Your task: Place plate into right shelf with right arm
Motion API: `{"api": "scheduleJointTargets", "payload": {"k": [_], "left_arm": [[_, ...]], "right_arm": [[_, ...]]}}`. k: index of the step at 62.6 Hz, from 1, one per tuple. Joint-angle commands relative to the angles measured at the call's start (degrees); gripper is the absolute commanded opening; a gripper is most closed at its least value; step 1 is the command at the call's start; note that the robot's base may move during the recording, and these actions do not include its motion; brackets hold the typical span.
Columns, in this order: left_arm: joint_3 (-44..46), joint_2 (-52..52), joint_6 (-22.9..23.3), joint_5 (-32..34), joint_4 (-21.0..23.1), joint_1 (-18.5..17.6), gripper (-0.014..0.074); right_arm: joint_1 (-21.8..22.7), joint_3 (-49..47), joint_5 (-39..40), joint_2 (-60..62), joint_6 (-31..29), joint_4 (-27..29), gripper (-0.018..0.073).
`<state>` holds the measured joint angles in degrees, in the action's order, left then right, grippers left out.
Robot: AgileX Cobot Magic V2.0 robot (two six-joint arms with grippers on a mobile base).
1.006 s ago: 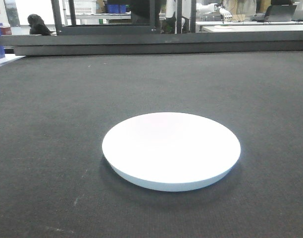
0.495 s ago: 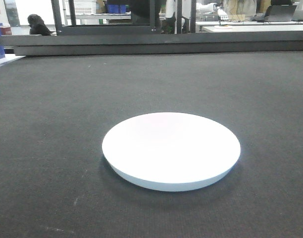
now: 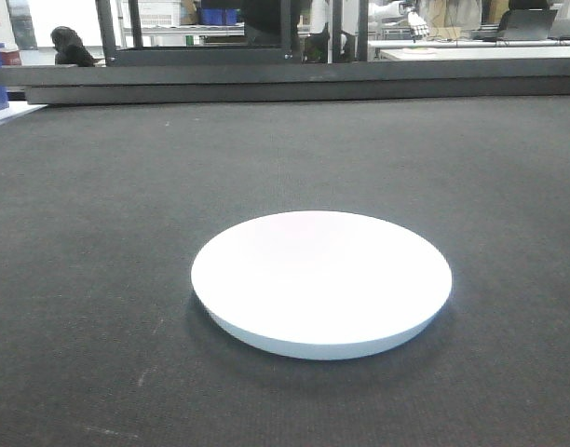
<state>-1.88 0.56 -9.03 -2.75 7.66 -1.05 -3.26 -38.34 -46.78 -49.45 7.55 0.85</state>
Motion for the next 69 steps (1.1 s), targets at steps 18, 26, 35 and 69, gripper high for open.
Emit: {"api": "scheduleJointTargets", "payload": {"k": [18,26,35,69], "left_arm": [[-0.59,0.59,0.40,5.16,0.47,-0.11,-0.0128],[-0.59,0.59,0.40,5.16,0.47,-0.11,-0.0128],[-0.59,0.59,0.40,5.16,0.47,-0.11,-0.0128],[-0.59,0.59,0.40,5.16,0.47,-0.11,-0.0128]], "right_arm": [[-10.84,-13.69,-3.86,-20.06,5.37,-0.85,0.0065],[-13.78,-19.58,-9.23,-26.89,6.79,-0.85,0.0344],[-17.49,-24.55,-13.64,-32.42,11.29,-0.85,0.0633],[-25.97,-29.64,-13.50,-39.59,24.59,2.35,0.0623]]}}
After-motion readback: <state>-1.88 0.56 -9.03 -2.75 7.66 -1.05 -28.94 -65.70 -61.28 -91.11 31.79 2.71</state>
